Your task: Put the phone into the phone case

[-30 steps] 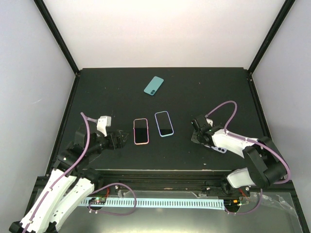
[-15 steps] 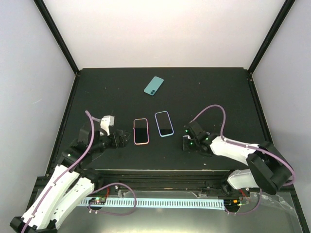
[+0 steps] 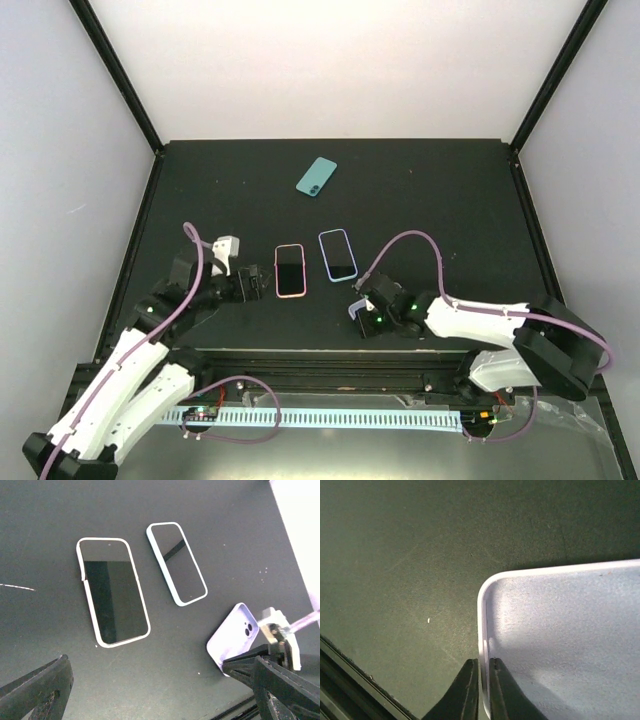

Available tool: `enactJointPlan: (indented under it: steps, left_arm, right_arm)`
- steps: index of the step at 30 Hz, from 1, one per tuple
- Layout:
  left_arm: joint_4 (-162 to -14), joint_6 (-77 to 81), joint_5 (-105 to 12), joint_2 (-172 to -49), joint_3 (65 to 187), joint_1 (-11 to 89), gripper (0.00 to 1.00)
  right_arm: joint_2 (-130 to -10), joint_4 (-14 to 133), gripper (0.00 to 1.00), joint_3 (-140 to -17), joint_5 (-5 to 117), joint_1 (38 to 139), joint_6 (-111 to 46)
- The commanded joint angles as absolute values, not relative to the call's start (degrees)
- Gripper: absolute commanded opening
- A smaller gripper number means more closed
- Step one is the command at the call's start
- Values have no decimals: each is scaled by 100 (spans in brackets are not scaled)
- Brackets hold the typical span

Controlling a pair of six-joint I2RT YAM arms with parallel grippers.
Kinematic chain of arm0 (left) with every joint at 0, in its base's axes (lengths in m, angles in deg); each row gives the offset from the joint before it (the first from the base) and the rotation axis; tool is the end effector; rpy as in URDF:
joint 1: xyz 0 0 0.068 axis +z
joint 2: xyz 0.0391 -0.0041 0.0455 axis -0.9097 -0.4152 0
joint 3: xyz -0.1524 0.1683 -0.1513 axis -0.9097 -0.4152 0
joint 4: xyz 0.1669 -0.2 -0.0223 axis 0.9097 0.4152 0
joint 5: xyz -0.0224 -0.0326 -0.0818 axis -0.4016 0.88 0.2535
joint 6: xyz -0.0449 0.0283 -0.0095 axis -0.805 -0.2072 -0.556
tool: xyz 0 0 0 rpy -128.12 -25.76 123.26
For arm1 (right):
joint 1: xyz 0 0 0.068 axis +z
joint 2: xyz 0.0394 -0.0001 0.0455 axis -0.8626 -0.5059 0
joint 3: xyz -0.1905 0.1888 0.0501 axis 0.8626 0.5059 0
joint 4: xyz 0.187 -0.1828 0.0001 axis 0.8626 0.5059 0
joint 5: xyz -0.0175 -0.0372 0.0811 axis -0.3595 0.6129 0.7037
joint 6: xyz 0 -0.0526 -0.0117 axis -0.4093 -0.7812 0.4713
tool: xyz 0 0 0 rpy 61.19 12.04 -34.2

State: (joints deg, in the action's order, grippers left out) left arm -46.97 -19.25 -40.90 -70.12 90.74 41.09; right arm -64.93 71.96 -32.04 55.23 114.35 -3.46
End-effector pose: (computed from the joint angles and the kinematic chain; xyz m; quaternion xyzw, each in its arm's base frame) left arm 0.1181 -0.0630 0.2676 -0.0127 0.8902 -0.3081 0.3353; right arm 0.1252 0.1845 0.1384 -0.1739 0.9476 0.2263 0.1438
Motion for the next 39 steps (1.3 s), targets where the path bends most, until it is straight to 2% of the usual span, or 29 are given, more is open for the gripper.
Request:
enactJointPlan:
  steps: [1, 8, 12, 18, 20, 26, 30, 35, 39]
  left_arm:
    - [-5005, -1842, -4256, -7316, 9293, 4130, 99]
    - [-5768, -1339, -5036, -8305, 9658, 4146, 99]
    - [-6255, -1137, -5344, -9258, 10110, 4197, 99]
    - [-6413, -926, -5284, -11096, 11503, 4321, 99]
    - [-6399, -883, -5210, -11753, 12014, 4381, 99]
    - [-6020, -831, -4836, -13798, 13921, 4598, 99]
    - [-5232, -804, -5335, -15204, 15645, 4622, 99]
    - [-4747, -751, -5024, -16744, 17524, 4742, 99]
    - [-5142, -1165, -4325, -17404, 18029, 4963, 99]
  right_arm:
    - [-6152, 7299, 14, -3179, 5437, 11471, -435]
    - [-5311, 7852, 41, -3477, 5037, 11463, -229]
    - [-4675, 8379, 64, -3894, 4634, 11463, -220]
    - [-3656, 9124, 93, -4345, 3883, 11447, -55]
    - [-3356, 9143, 98, -4343, 3777, 11444, 39]
    - [-2813, 9127, 100, -4310, 3710, 11428, 281]
    - [-2793, 9184, 100, -4425, 3650, 11427, 223]
    - [-2815, 9254, 100, -4635, 3597, 11417, 125]
    - [-2846, 9277, 100, -4717, 3580, 11418, 78]
